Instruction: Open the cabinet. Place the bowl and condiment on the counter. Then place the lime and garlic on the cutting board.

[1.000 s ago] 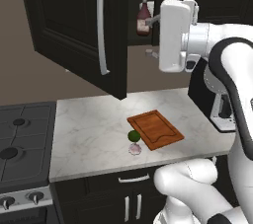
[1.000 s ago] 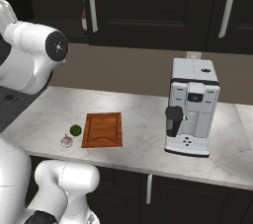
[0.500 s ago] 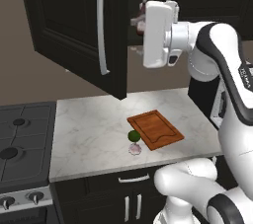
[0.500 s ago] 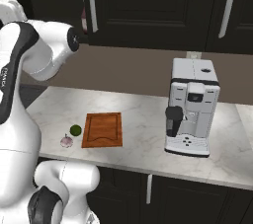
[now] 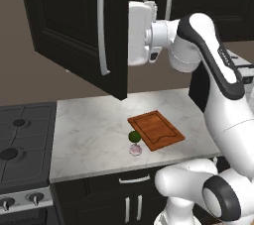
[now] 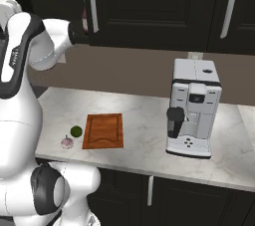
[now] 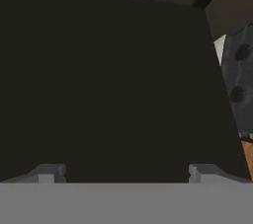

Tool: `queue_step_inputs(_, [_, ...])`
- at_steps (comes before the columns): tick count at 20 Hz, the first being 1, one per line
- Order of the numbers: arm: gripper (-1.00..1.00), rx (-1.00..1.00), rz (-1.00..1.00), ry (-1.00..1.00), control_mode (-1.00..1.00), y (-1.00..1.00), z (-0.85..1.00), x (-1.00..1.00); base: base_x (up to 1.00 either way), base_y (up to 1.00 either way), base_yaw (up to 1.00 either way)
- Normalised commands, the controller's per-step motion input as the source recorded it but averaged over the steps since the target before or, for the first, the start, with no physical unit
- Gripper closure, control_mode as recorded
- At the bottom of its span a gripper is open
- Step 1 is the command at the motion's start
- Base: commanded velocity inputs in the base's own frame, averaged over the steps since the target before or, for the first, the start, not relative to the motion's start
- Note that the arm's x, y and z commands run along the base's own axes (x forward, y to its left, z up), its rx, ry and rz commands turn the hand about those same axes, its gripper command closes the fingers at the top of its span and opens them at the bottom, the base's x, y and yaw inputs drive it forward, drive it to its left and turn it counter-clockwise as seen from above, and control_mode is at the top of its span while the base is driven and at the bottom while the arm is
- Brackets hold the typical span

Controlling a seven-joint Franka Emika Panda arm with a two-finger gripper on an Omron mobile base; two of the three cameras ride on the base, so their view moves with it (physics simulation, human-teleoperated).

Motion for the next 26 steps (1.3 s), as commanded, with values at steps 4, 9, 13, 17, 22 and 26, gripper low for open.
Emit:
queue_step_inputs(4, [-1.00,0.00,0.14,0.00,-1.00,0.41,-0.01,0.07,0.00,0.00,0.00])
queue_step_inputs(9, [-1.00,0.00,0.14,0.00,-1.00,0.49,0.00,0.00,0.00,0.00,0.00])
queue_step_inputs(13, [-1.00,0.00,0.15,0.00,-1.00,0.51,0.00,0.00,0.00,0.00,0.00])
queue_step_inputs(17, [-1.00,0.00,0.15,0.00,-1.00,0.49,0.00,0.00,0.00,0.00,0.00])
queue_step_inputs(22, [-1.00,0.00,0.14,0.00,-1.00,0.52,0.00,0.00,0.00,0.00,0.00])
queue_step_inputs(26, [-1.00,0.00,0.07,0.00,-1.00,0.45,-0.01,0.00,0.00,0.00,0.00])
